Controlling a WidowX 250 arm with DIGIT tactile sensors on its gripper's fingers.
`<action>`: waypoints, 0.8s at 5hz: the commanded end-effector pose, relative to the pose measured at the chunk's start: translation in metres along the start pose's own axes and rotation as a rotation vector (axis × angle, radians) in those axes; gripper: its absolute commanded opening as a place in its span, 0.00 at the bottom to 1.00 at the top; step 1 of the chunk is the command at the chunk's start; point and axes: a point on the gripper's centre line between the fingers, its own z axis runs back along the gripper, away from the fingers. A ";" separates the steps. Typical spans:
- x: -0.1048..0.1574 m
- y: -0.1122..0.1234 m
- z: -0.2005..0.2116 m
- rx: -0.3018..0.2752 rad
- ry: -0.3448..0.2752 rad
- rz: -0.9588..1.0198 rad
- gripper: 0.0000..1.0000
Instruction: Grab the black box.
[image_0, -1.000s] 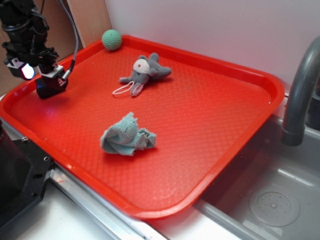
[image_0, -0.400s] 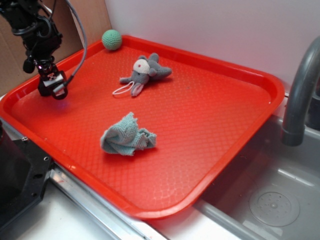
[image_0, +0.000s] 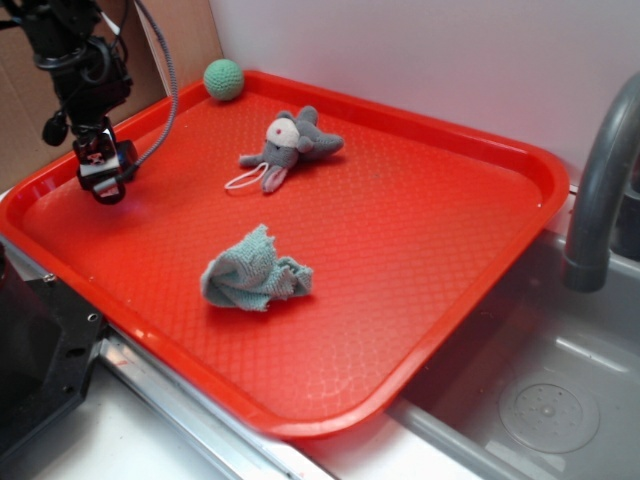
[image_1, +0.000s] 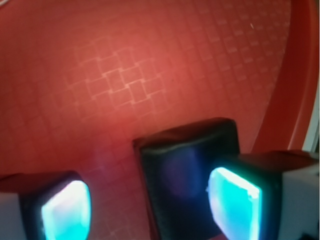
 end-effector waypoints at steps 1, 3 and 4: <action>-0.016 0.016 0.045 0.130 -0.021 0.008 1.00; -0.019 0.027 0.052 0.216 -0.090 -0.066 1.00; -0.016 0.020 0.028 0.174 -0.051 -0.088 1.00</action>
